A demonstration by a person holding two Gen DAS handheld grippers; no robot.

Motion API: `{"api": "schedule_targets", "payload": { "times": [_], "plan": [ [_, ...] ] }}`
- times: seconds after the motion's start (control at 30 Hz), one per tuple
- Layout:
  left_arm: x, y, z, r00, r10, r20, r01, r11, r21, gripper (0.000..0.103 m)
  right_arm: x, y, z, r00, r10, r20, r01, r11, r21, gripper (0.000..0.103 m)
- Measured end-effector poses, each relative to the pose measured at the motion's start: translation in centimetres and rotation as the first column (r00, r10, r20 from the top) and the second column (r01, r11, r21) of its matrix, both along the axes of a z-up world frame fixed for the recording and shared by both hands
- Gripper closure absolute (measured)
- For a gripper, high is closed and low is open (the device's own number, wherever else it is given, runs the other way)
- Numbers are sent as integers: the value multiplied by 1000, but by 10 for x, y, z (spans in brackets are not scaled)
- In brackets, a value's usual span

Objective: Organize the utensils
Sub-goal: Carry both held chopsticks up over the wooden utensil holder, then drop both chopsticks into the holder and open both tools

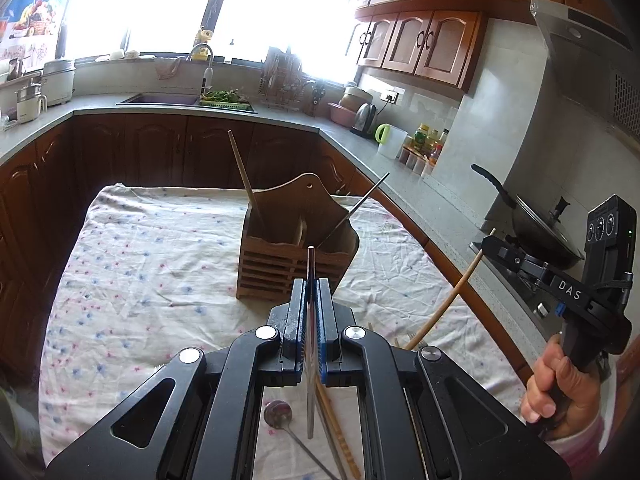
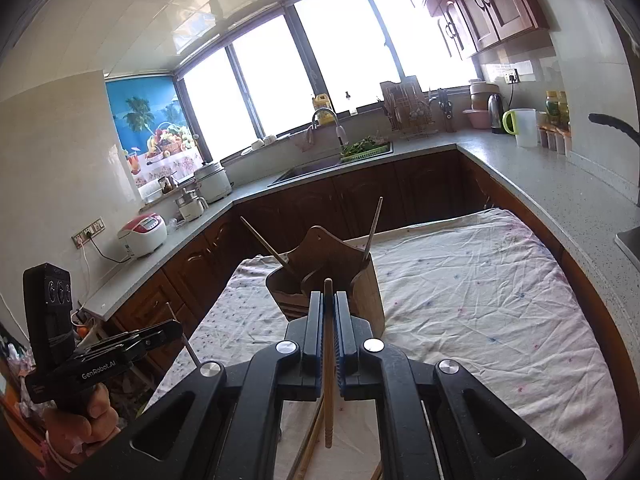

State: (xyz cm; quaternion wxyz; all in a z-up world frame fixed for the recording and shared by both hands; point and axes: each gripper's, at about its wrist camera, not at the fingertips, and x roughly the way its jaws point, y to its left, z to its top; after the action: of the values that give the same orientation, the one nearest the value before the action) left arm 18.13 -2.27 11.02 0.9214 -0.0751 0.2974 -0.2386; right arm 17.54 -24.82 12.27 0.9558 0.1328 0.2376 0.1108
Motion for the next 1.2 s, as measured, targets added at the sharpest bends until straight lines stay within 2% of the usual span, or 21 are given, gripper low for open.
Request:
{"api": "schedule_targets", "payload": {
  "times": [0.2, 0.47, 0.87, 1.0, 1.2],
  "plan": [
    [6, 7, 13, 999, 35, 33, -35, 999, -20, 100, 6, -2, 7, 1000, -7, 23, 7, 1000, 0, 98],
    [28, 18, 44, 988, 96, 117, -90, 994, -58, 100, 22, -5, 27, 996, -26, 81, 26, 1000, 6, 98],
    [85, 20, 94, 947, 205, 248, -176, 975, -134, 100, 72, -13, 69, 975, -91, 205, 85, 996, 39, 98],
    [111, 17, 90, 931, 252, 264, -217, 964, -155, 100, 92, -13, 70, 966, -111, 233, 105, 994, 41, 98],
    [144, 12, 51, 926, 308, 218, -272, 945, -180, 100, 116, -7, 42, 967, -133, 218, 130, 991, 28, 98]
  ]
}}
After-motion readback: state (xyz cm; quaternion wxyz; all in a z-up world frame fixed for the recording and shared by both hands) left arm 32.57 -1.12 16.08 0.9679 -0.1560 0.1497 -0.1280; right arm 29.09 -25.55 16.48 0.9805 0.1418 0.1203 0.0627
